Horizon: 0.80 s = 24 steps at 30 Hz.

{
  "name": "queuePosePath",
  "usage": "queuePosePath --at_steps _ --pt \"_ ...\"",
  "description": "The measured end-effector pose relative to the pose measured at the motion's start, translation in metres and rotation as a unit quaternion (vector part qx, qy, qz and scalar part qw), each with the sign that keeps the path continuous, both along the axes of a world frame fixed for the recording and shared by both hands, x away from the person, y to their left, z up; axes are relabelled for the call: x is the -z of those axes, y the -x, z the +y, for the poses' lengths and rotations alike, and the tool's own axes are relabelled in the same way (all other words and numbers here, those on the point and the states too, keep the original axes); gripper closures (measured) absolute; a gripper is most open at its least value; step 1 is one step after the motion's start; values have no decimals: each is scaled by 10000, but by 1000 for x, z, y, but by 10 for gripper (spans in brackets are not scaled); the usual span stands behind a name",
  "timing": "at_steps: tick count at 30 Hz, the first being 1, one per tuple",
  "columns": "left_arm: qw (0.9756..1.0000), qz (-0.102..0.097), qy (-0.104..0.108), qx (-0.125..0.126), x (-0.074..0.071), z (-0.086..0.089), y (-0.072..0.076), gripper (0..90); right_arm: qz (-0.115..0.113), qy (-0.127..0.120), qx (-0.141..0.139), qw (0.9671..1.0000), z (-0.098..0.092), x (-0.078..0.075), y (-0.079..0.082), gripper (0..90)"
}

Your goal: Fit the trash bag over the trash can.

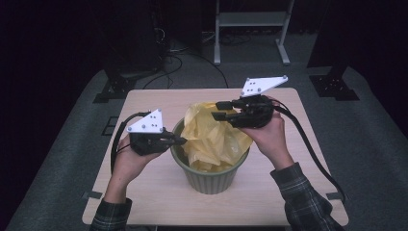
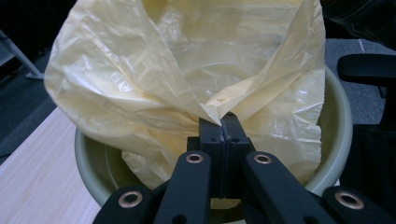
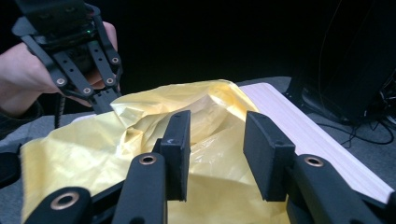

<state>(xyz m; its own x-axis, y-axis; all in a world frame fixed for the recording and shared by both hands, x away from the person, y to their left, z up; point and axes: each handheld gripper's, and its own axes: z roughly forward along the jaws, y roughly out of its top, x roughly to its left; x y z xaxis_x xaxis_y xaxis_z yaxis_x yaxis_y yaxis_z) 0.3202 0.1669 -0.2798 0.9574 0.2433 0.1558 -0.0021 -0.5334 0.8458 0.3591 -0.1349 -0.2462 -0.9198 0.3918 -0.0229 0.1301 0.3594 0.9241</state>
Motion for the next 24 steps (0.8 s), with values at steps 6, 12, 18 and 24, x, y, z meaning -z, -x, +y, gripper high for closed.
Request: queuePosePath --at_steps 6,12,18,24 --pt "10000 3 -44 44 0 -3 -1 899 -201 61 -7 9998 8 -3 0 618" --pt "9999 37 11 118 0 -6 -2 898 -357 98 -42 9993 8 -11 -6 621" --pt "9997 73 54 224 -3 -6 -3 898 -387 327 -114 9987 14 -3 -14 642" --pt "9994 160 1 303 0 -10 -5 898 -459 369 30 9983 22 1 -24 625"
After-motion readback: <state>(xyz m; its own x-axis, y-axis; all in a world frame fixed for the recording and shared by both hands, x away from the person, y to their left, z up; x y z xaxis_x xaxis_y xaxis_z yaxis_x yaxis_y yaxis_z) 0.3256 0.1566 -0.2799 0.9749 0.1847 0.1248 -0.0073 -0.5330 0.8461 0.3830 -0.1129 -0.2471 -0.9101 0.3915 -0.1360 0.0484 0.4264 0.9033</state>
